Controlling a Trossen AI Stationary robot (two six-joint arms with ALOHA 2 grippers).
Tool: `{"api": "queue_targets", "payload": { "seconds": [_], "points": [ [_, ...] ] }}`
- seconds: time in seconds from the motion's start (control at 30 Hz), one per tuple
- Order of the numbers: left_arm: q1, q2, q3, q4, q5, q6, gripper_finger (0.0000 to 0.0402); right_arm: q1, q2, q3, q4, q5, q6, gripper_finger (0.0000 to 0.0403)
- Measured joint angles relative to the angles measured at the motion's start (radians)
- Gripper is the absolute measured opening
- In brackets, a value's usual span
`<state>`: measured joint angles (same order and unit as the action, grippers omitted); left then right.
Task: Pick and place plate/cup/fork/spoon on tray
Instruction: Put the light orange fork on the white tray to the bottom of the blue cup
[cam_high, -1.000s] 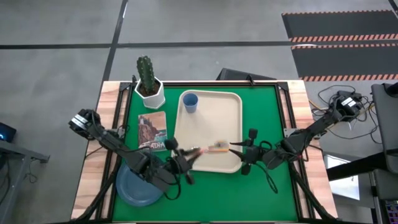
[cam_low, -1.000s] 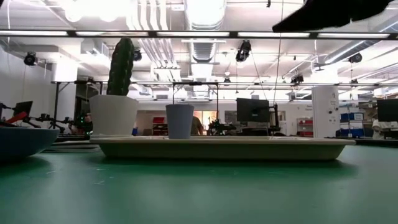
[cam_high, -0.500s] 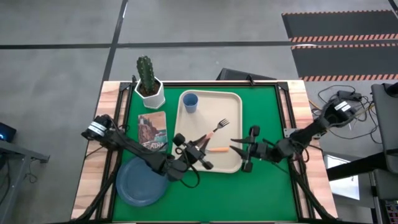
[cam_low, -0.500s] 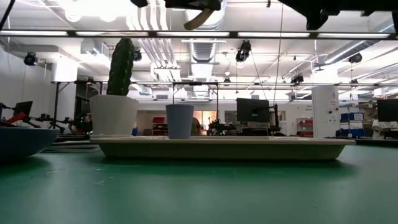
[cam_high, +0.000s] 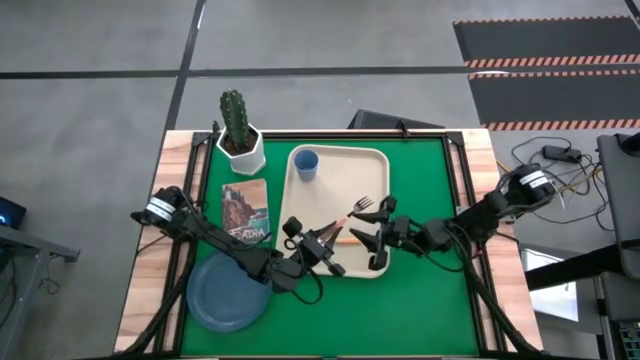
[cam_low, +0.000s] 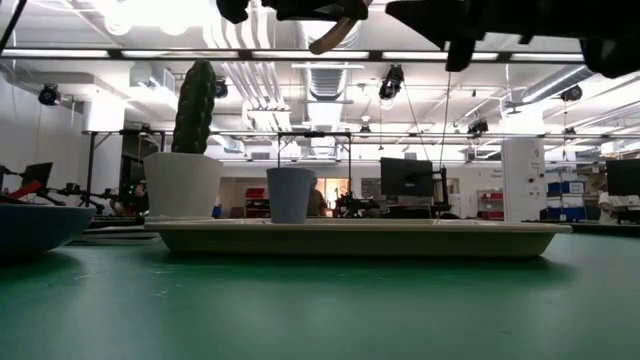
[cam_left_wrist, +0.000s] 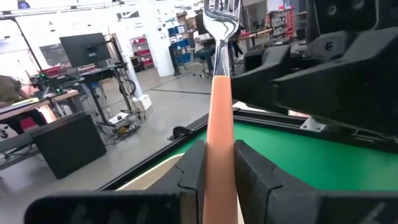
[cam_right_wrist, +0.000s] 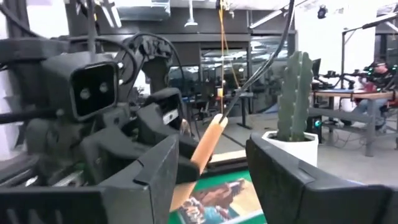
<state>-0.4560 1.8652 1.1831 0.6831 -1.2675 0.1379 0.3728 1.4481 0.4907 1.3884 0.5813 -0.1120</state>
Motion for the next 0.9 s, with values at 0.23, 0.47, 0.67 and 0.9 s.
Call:
{"api": "queue_targets", "payload": {
  "seconds": [0.23, 0.47, 0.67, 0.9],
  "points": [
    [0.001, 0.000, -0.004, -0.001, -0.001, -0.002, 0.0040, -0.023, 0.039, 0.072, -0.002, -0.007, 0.006, 0.0184],
    [0.001, 0.000, -0.006, -0.002, -0.001, -0.004, 0.0040, -0.028, 0.041, 0.117, -0.056, -0.003, -0.003, 0.0130],
    [0.003, 0.000, -0.006, -0.002, 0.001, -0.026, 0.0074, -0.033, 0.035, 0.126, -0.076, -0.009, 0.006, 0.0026],
    [0.003, 0.000, -0.009, -0.012, -0.002, -0.026, 0.0091, -0.033, 0.026, 0.126, -0.098, -0.006, -0.031, 0.0017]
  ]
}}
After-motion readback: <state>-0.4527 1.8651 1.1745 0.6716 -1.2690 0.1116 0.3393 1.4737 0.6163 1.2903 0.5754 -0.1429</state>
